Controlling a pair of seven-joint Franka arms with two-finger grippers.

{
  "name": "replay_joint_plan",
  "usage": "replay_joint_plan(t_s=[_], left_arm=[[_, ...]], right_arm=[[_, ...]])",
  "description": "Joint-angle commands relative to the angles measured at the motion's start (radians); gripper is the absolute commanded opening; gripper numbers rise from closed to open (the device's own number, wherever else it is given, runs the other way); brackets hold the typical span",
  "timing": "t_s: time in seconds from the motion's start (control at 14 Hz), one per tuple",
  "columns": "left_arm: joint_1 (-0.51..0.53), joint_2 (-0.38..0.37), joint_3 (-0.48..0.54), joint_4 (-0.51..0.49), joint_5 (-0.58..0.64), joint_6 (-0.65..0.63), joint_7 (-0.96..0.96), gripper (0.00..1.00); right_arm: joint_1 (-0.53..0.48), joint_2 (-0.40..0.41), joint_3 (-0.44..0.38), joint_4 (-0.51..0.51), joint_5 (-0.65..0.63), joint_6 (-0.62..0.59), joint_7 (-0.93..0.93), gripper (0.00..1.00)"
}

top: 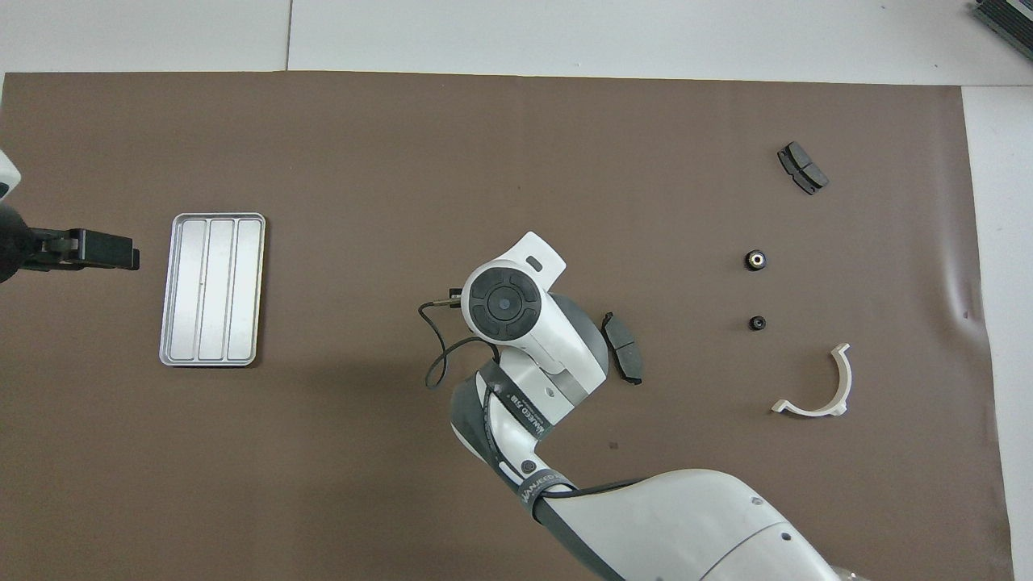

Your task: Place bearing gear from tray to pile

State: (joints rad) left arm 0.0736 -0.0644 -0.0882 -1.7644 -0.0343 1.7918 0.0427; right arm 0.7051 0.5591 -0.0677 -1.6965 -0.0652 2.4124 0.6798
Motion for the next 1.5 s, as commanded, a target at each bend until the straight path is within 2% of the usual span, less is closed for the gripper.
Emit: replay_joint_plan(t_s=[0.0, 0.07, 0.36, 0.5, 0.72, 0.86, 1.07, 1.29, 1.43], left_arm=[[-0.009, 0.080, 0.008, 0.097, -0.009, -0.022, 0.005, 1.00], [-0.011, 0.078, 0.010, 0.095, -0.007, -0.031, 0.005, 1.00], [-0.020, 0.071, 0.011, 0.082, 0.025, -0.048, 0.006, 1.00], [-0.020, 0.049, 0.011, 0.040, 0.028, -0.074, 0.005, 1.00], [-0.020, 0.035, 0.010, 0.010, 0.074, -0.069, 0.008, 1.00], [-0.020, 0.035, 0.008, 0.011, 0.074, -0.063, 0.011, 1.00], [-0.014, 0.034, 0.010, 0.011, 0.073, -0.066, 0.005, 1.00], [-0.011, 0.029, 0.010, 0.013, 0.073, -0.065, 0.003, 1.00], [-0.006, 0.029, 0.010, 0.014, 0.073, -0.064, 0.005, 1.00]], right_arm=[[0.002, -0.005, 0.000, -0.022, -0.022, 0.021, 0.032, 0.26], [0.001, -0.005, 0.000, -0.020, -0.022, 0.021, 0.053, 0.00], [-0.004, -0.005, -0.003, -0.003, -0.022, 0.005, 0.104, 0.00], [-0.009, -0.019, -0.012, -0.002, -0.022, -0.010, 0.104, 0.00], [-0.073, -0.106, -0.015, -0.014, -0.024, -0.087, 0.087, 0.00], [-0.142, -0.172, -0.014, -0.028, -0.024, -0.160, -0.010, 0.00], [-0.248, -0.218, -0.014, -0.051, -0.024, -0.239, -0.184, 0.00], [-0.364, -0.229, -0.012, -0.107, -0.021, -0.211, -0.369, 0.00], [-0.415, -0.245, -0.010, -0.187, -0.012, -0.132, -0.446, 0.00]])
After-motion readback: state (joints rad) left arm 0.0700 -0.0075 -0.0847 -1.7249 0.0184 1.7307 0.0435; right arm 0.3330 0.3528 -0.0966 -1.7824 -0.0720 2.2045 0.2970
